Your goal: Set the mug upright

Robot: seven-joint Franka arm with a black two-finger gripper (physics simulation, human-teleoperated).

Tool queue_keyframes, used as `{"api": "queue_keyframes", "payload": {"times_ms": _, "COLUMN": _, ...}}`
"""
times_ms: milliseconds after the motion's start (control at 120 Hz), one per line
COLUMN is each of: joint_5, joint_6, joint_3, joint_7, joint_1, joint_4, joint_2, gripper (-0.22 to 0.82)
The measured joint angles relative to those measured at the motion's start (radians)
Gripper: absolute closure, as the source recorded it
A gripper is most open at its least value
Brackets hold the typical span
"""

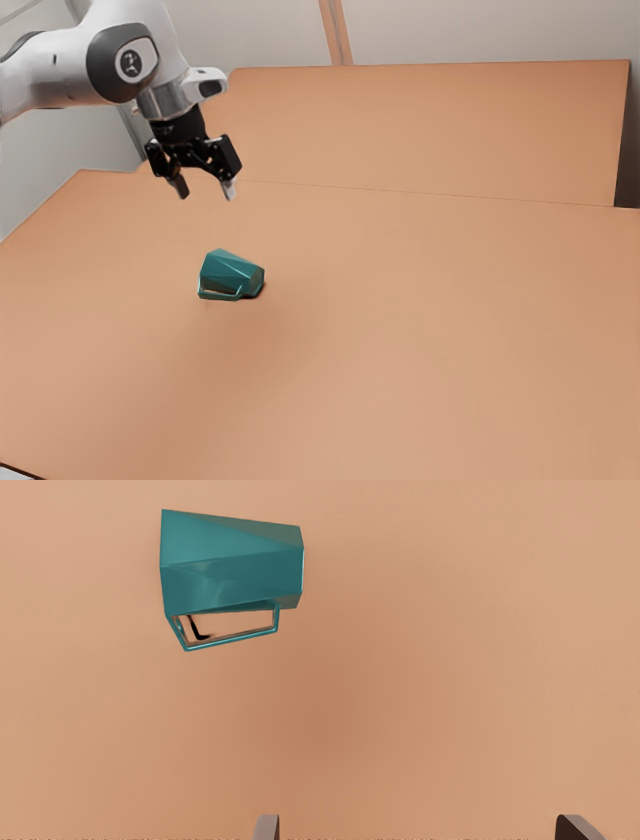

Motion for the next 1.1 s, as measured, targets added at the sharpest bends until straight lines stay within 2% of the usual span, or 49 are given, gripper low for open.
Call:
{"api": "queue_keyframes", "payload": {"times_ms": 225, "joint_5": -0.165, "joint_6": 0.04, "joint_3": 0.0, "joint_7": 0.13, "joint_1": 0.081, "joint_4": -0.103, "joint_2": 0.047, "gripper": 0.0}}
{"api": "queue_keyframes", "payload": {"times_ms": 492, "joint_5": -0.278, "joint_6": 0.118, "joint_3": 0.0, "joint_7": 0.44, "joint_1": 0.278, "joint_4": -0.174, "joint_2": 0.074, "gripper": 0.0}}
{"api": "queue_keyframes", "payload": {"times_ms": 725, "joint_5": -0.443, "joint_6": 0.153, "joint_3": 0.001, "joint_7": 0.702, "joint_1": 0.379, "joint_4": -0.163, "joint_2": 0.173, "gripper": 0.0}}
{"api": "queue_keyframes", "payload": {"times_ms": 1100, "joint_5": -0.633, "joint_6": 0.173, "joint_3": 0.004, "joint_7": 0.98, "joint_1": 0.436, "joint_4": -0.053, "joint_2": 0.38, "gripper": 0.0}}
